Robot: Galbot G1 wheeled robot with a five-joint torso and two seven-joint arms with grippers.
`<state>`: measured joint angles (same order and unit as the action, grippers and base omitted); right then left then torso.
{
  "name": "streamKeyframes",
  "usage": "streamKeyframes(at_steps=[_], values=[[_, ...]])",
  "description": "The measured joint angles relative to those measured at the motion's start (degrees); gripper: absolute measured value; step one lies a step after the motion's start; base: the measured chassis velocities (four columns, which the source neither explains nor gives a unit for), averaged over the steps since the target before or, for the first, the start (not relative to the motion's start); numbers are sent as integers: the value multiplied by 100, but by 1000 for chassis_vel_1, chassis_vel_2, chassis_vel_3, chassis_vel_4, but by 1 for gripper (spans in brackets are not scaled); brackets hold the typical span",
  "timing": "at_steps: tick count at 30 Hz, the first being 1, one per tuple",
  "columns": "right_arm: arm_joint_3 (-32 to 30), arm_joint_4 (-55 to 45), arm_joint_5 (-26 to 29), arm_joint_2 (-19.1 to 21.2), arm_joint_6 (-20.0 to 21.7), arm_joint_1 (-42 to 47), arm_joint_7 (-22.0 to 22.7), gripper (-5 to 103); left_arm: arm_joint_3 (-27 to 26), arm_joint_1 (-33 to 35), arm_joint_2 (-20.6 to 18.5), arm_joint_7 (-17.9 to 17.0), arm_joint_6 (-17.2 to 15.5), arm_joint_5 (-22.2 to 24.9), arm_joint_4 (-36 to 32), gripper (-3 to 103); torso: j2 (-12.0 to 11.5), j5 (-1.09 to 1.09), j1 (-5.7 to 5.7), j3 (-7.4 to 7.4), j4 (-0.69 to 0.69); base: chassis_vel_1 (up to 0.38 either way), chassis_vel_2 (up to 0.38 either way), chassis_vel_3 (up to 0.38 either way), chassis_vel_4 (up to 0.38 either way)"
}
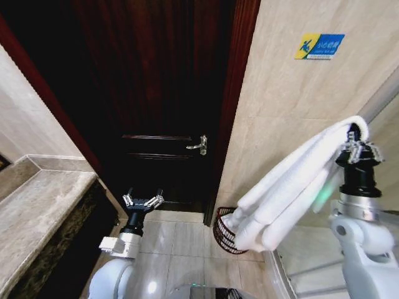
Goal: Discard the used towel into the hamper.
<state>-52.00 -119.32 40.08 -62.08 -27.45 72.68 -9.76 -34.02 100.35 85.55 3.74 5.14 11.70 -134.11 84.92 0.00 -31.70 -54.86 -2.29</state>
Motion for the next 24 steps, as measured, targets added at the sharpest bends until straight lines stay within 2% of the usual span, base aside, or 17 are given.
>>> streamKeyframes(at_steps=[6, 12, 24], values=[[703, 639, -262, -66, -70, -704, -54, 4, 0, 0, 0, 0, 0, 0, 0, 100, 0, -2, 0, 0, 1, 0, 0, 0, 0], [970, 1183, -363, -244, -245, -895, -178, 4, 0, 0, 0, 0, 0, 0, 0, 100, 0, 1, 0, 0, 0, 0, 0, 0, 0], [994, 1920, -356, -510, -546, -658, -436, 4, 0, 0, 1, 0, 0, 0, 0, 100, -1, 0, 1, 0, 0, 0, 0, 0, 0]])
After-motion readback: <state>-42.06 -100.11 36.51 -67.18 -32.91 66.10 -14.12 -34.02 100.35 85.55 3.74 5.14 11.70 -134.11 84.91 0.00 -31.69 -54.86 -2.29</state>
